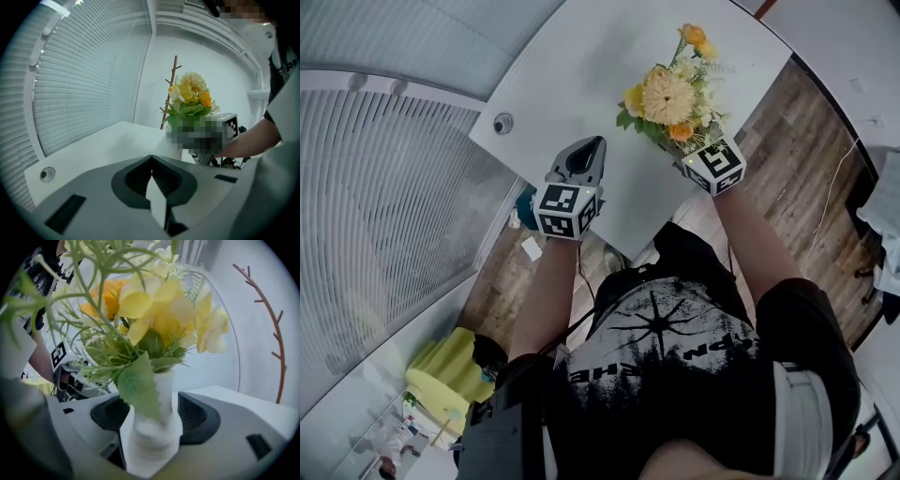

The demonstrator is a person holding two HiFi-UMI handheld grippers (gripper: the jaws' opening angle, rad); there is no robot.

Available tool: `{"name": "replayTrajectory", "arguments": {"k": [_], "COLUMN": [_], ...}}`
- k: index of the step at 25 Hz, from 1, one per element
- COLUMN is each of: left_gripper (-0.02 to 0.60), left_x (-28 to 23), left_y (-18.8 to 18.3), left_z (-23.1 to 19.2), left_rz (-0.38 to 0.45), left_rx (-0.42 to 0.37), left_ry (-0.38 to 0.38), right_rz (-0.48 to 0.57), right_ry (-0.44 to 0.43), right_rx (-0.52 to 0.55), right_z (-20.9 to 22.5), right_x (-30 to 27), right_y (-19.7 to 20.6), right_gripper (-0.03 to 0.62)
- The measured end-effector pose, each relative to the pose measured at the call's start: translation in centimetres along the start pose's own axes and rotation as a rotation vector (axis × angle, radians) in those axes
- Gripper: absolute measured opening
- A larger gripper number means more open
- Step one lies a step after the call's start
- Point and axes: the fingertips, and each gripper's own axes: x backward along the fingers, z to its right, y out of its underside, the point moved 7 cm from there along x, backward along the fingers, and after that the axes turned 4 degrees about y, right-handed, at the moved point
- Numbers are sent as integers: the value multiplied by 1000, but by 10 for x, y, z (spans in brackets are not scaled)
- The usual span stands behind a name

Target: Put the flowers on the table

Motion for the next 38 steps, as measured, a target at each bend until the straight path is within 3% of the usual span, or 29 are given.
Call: {"name": "replayTrajectory", "arguments": {"k": [12, 22, 23, 28, 32, 38], "left_gripper": [12, 12, 12, 12, 13, 12], "left_x": [17, 53, 58, 81, 98, 123], "left_y": [-2, -5, -6, -11, -17, -13], "left_z": [16, 33, 35, 43, 49, 53], "left_rz": [29, 85, 93, 131, 161, 183], "left_rx": [-37, -73, -79, -108, -129, -147], "left_ry": [36, 73, 76, 96, 109, 111], "right_rz": [-15, -64, -68, -57, -42, -21], "right_ry": [80, 168, 176, 208, 217, 223], "right_rx": [-1, 8, 15, 49, 54, 76], "right_z": [-11, -48, -53, -79, -99, -128], "right_x": [37, 77, 81, 95, 103, 115], "right_y": [3, -1, -3, -21, -35, -51], "right_gripper": [302, 298, 282, 75, 32, 25]}}
